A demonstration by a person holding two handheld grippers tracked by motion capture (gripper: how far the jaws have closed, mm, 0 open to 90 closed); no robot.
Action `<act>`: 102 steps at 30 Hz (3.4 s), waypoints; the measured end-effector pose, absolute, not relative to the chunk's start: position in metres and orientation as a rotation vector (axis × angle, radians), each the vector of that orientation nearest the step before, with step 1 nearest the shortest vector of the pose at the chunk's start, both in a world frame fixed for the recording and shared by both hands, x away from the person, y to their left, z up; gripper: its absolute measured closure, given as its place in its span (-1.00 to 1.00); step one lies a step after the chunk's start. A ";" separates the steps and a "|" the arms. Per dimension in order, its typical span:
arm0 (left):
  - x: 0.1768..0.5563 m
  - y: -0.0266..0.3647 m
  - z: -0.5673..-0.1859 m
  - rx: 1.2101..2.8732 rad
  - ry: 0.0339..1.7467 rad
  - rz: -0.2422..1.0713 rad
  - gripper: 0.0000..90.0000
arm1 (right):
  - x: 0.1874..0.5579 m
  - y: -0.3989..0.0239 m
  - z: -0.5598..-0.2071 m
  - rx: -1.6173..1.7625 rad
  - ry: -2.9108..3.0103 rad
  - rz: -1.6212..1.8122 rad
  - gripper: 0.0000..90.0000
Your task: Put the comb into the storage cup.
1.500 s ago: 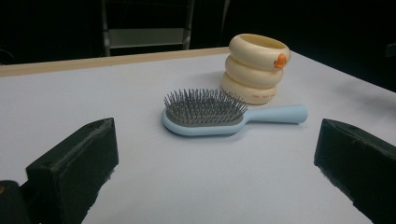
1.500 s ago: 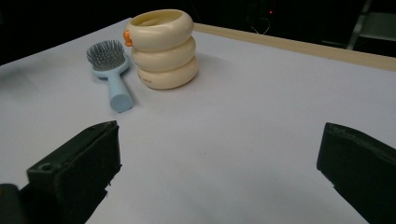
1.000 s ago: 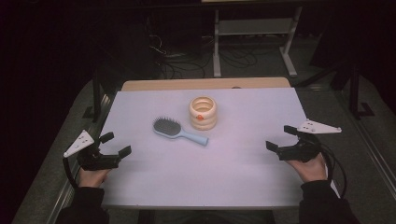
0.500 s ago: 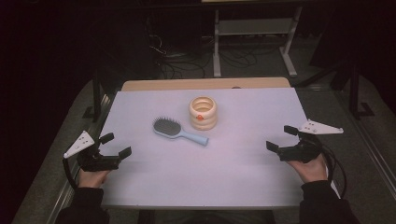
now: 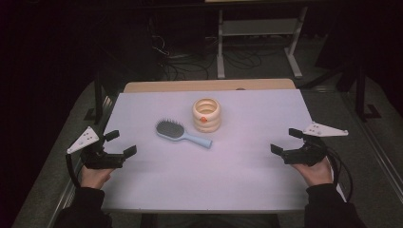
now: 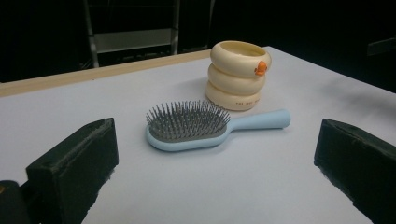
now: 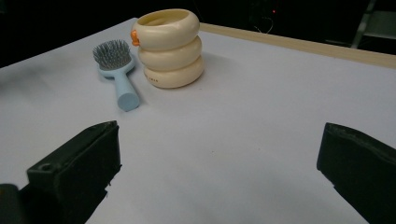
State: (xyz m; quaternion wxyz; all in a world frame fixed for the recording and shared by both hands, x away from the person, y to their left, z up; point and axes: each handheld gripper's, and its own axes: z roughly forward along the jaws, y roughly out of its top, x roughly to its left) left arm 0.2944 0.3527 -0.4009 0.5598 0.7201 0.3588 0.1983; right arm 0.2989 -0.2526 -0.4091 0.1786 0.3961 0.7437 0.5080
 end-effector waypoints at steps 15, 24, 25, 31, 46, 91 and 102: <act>0.310 0.336 -0.388 1.780 0.820 0.455 -1.00 | 0.299 -0.251 -0.410 1.117 2.116 1.426 -1.00; 0.320 0.321 -0.373 1.830 0.755 0.427 -1.00 | 0.300 -0.251 -0.411 1.114 2.123 1.421 -1.00; 0.320 0.320 -0.371 1.835 0.747 0.427 -1.00 | 0.300 -0.251 -0.411 1.114 2.124 1.422 -1.00; 0.325 0.315 -0.363 1.835 0.722 0.423 -1.00 | 0.301 -0.251 -0.412 1.118 2.129 1.421 -1.00; 0.342 0.294 -0.360 1.881 0.677 0.382 -1.00 | 0.301 -0.251 -0.412 1.116 2.133 1.424 -1.00; 0.376 0.223 -0.373 2.040 0.565 0.250 -0.88 | 0.301 -0.248 -0.411 1.088 2.150 1.419 -1.00; 0.381 0.210 -0.378 2.060 0.559 0.228 -0.56 | 0.301 -0.248 -0.412 1.093 2.158 1.422 -1.00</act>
